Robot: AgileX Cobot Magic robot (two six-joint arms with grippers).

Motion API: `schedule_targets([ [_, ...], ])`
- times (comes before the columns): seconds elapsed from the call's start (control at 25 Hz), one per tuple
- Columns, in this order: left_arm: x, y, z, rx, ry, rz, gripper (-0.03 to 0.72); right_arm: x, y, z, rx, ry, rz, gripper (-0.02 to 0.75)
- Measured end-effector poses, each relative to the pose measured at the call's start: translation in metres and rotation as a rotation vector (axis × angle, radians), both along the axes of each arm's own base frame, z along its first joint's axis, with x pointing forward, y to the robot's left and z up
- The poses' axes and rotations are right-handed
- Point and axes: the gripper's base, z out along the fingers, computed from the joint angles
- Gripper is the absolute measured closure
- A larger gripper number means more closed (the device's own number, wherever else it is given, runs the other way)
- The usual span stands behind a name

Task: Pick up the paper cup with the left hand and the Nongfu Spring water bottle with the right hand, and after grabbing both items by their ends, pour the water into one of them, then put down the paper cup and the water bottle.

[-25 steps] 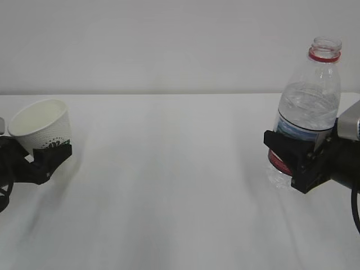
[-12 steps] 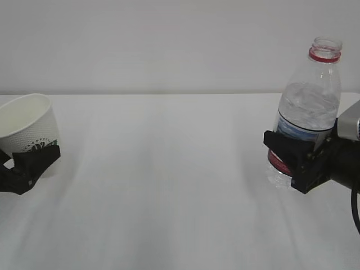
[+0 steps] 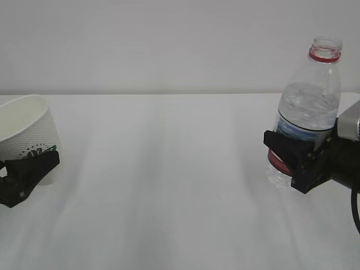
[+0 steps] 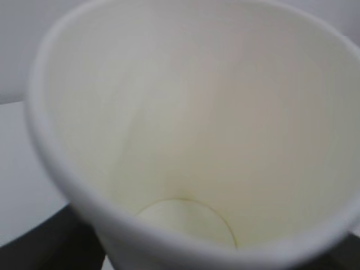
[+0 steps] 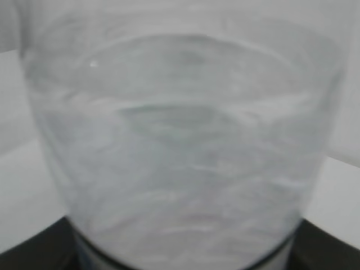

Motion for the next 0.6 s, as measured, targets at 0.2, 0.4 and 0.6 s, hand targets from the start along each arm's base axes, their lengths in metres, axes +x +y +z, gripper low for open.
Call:
schedule_targets([
  [0.2,-0.004,-0.004,0.001,-0.007,0.007,-0.054,0.125,0.0,0.0,0.0,0.003,0.002,-0.001,0.289],
  [0.4,-0.007,-0.008,0.0,0.004,0.012,-0.11,0.125,0.0,0.0,0.0,0.012,0.009,0.0,0.289],
  [0.6,-0.009,-0.013,0.0,0.014,0.015,-0.163,0.125,0.0,0.001,0.0,0.012,0.011,0.006,0.289],
])
